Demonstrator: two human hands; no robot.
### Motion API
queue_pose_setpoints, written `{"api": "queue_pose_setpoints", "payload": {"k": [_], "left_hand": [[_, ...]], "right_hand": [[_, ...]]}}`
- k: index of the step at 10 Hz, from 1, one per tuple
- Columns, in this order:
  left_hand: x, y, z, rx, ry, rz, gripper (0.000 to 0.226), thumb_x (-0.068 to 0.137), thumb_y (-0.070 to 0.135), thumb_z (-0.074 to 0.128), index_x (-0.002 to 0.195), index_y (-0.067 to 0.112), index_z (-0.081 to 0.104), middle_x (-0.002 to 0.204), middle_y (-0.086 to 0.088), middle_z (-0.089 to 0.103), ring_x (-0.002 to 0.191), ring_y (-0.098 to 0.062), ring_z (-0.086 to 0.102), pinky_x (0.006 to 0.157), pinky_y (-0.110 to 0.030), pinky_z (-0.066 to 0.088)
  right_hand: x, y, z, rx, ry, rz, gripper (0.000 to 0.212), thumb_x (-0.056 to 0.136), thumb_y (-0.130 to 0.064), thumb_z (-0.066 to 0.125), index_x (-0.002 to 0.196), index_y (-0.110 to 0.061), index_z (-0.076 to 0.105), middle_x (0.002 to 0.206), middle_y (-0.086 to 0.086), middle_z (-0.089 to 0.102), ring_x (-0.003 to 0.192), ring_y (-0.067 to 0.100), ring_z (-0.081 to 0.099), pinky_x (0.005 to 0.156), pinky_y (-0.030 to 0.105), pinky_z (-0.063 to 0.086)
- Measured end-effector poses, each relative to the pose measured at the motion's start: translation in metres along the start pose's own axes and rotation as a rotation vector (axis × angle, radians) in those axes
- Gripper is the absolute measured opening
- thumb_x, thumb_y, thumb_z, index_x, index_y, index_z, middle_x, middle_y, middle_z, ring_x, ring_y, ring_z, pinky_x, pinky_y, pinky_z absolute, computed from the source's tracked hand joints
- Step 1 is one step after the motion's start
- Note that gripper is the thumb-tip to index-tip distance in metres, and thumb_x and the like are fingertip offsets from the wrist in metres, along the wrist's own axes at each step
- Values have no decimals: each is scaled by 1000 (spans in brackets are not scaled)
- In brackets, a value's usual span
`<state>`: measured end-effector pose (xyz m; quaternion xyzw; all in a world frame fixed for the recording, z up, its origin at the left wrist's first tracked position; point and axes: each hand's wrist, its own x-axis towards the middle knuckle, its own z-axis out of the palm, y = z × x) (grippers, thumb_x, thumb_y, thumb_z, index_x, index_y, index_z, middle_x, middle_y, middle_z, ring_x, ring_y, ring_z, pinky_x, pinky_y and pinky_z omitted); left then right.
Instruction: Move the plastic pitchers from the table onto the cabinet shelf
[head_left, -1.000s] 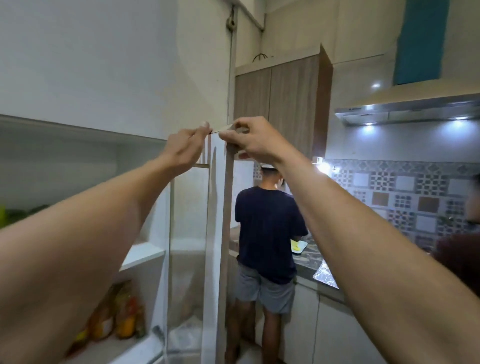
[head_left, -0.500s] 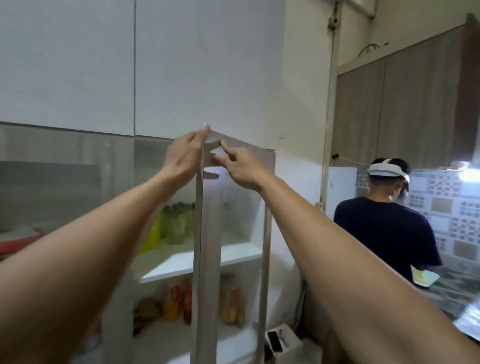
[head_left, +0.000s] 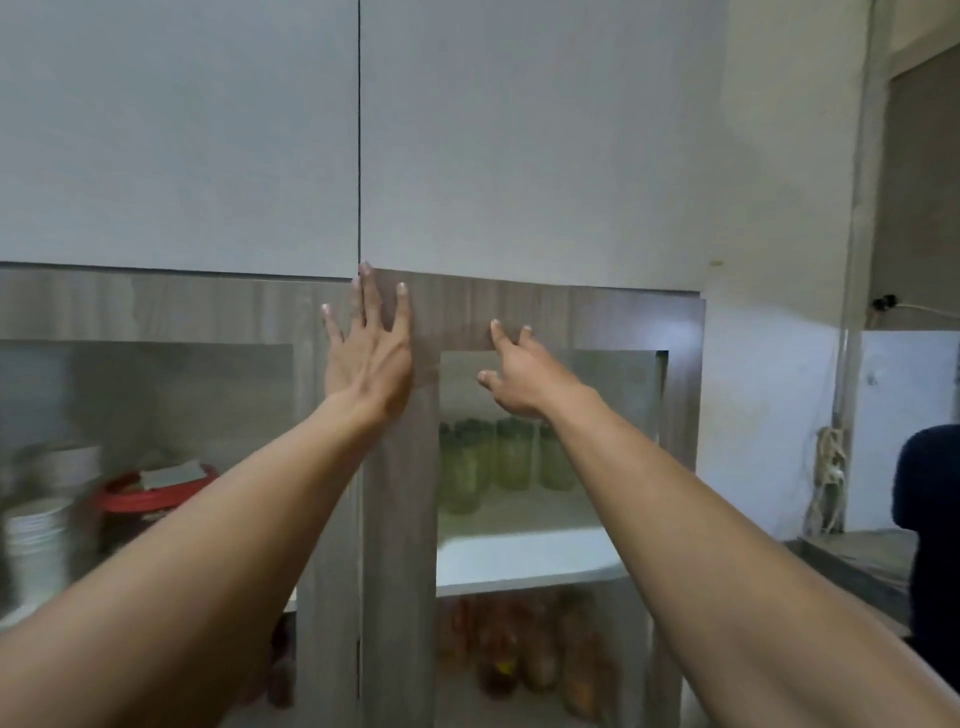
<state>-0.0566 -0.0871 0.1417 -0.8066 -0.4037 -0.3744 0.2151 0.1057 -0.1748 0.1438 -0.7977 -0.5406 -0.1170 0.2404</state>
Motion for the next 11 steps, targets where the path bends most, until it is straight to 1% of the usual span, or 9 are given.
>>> {"api": "queue_pose_setpoints", "payload": {"k": [1, 3, 4, 5, 7, 9, 10, 11], "left_hand": [[10, 6, 36, 126, -14, -3, 76, 91, -5, 33, 154, 3, -8, 159, -24, -20, 148, -38, -18, 117, -63, 0], [44, 16, 84, -30, -60, -104, 71, 95, 18, 35, 155, 5, -2, 162, -20, -13, 150, -34, -9, 118, -61, 4], [56, 17, 102, -53, -79, -118, 67, 101, 38, 27, 156, 10, 0, 162, -18, -12, 151, -33, -6, 118, -61, 5], [60, 17, 118, -76, -99, -126, 68, 101, 46, 24, 156, 15, -1, 162, -17, -13, 151, -32, -6, 117, -61, 4], [68, 16, 137, -103, -92, -131, 72, 100, 52, 24, 156, 17, -3, 162, -17, -15, 150, -33, -6, 117, -59, 4], [76, 9, 147, -111, -112, -97, 74, 99, 53, 26, 156, 18, -5, 161, -17, -17, 150, -33, -7, 117, -60, 5], [73, 5, 148, -117, -107, -90, 74, 99, 54, 27, 156, 20, -5, 162, -15, -17, 150, -32, -8, 117, -59, 4], [77, 6, 140, -129, -129, -67, 72, 99, 54, 27, 157, 21, -1, 162, -15, -14, 151, -31, -4, 117, -59, 5]], "right_hand": [[22, 23, 8, -30, -4, -7, 75, 103, -41, 45, 160, -28, -1, 167, 17, -7, 155, 34, 1, 120, 62, 14], [62, 59, 18, -58, 9, -43, 78, 102, -41, 48, 160, -29, -3, 167, 13, -13, 154, 33, -9, 120, 65, 5], [78, 69, 27, -63, 6, -75, 80, 101, -41, 50, 160, -28, -2, 166, 12, -16, 153, 33, -12, 119, 65, 2], [89, 77, 36, -26, -3, -84, 80, 101, -39, 51, 160, -28, -2, 166, 10, -19, 153, 32, -12, 119, 64, 2], [102, 82, 44, -9, 10, -76, 79, 101, -36, 53, 160, -26, 2, 166, 8, -19, 154, 30, -10, 119, 63, 2], [108, 81, 45, 6, -12, -28, 76, 100, -33, 55, 160, -25, 8, 167, 8, -16, 154, 32, -2, 119, 63, 7], [103, 77, 42, 45, -5, -3, 75, 100, -35, 56, 160, -25, 14, 168, 8, -10, 155, 31, -1, 119, 63, 8], [94, 72, 33, 189, -13, 20, 72, 99, -39, 57, 159, -26, 20, 169, 7, 0, 155, 30, 6, 121, 59, 17]]}}
